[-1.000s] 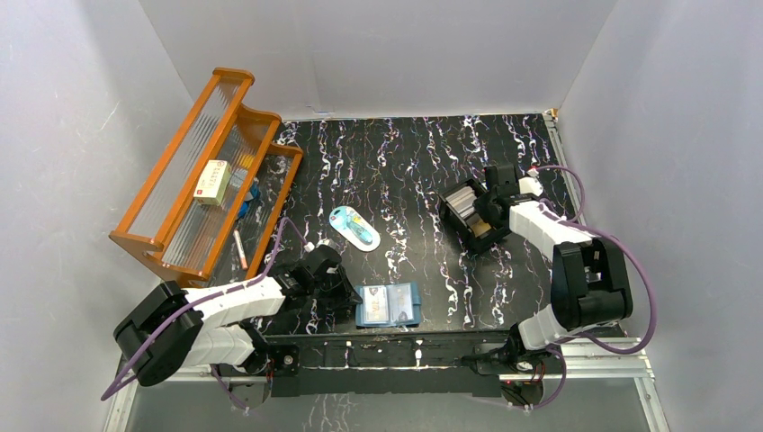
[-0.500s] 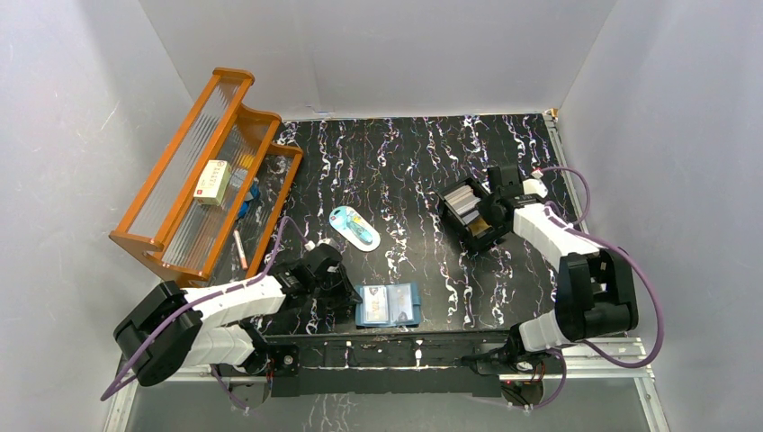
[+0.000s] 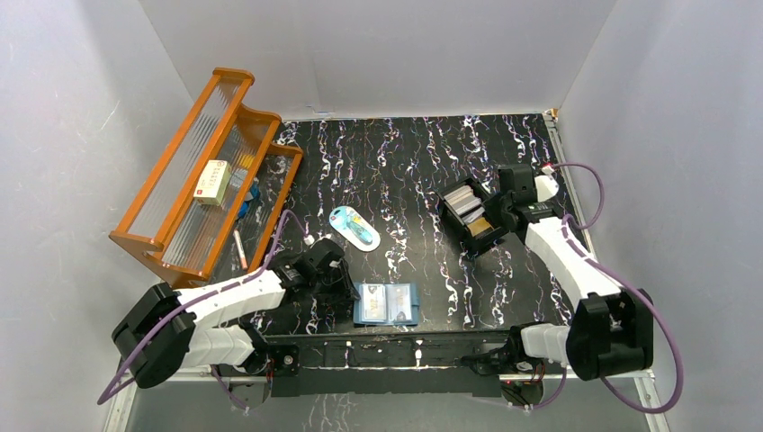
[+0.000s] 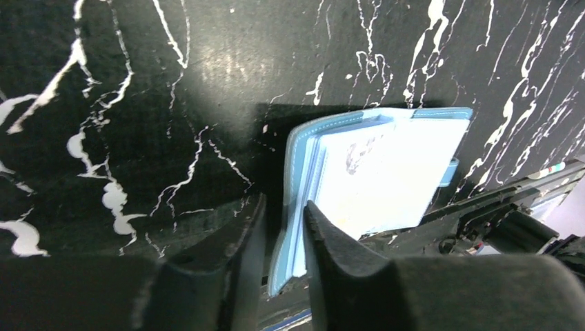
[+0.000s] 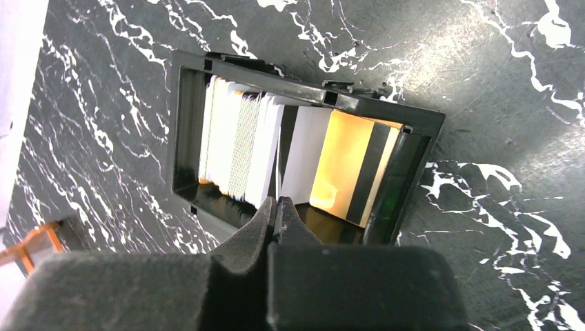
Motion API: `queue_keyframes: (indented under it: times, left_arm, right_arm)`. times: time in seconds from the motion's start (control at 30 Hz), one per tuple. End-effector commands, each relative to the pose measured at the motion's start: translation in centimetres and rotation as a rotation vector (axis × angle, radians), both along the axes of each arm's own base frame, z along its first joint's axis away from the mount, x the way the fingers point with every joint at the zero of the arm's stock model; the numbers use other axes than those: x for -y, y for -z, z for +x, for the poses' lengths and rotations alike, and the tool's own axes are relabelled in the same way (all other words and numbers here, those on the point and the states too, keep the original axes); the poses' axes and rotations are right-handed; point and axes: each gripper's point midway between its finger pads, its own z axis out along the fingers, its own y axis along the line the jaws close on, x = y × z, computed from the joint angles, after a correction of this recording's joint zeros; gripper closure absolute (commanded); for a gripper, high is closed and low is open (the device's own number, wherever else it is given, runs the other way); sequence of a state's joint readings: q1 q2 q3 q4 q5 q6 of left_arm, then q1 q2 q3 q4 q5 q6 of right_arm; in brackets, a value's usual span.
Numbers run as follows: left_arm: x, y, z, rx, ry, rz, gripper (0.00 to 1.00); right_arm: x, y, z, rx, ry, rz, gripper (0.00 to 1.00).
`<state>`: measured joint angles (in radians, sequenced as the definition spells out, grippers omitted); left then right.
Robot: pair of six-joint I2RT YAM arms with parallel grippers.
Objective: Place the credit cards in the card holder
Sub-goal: Pick up the credit card from the storage box.
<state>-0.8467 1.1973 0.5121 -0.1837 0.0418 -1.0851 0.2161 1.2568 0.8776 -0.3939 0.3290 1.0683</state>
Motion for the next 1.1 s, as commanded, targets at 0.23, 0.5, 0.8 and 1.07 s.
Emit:
queue_keyframes:
  times: [0.23,0.5,0.8,1.07]
  left_arm:
    - [-0.3,-7.6,2.1,0.169,-0.013,-0.016,0.63]
    - [3.7,-14.0,3.2,0.298,0.129,-0.200,0.56]
    - [7.8,-19.8,2.0,0.365,0.235,-0.532,0.48]
    - [10.0,-21.8,1.4,0.418,0.351,-0.670,0.46]
  right_arm:
    - [-1.8,-6.6,-0.8,0.204,-0.305,-0.082,1.00]
    - [-10.6,-10.0,-5.1,0.434,-0.855,0.179,1.00]
    - [-14.4,-12.6,-11.8,0.632,-1.199,0.400,1.00]
    - [-15.5,-14.6,-14.8,0.712,-1.244,0.600,1.00]
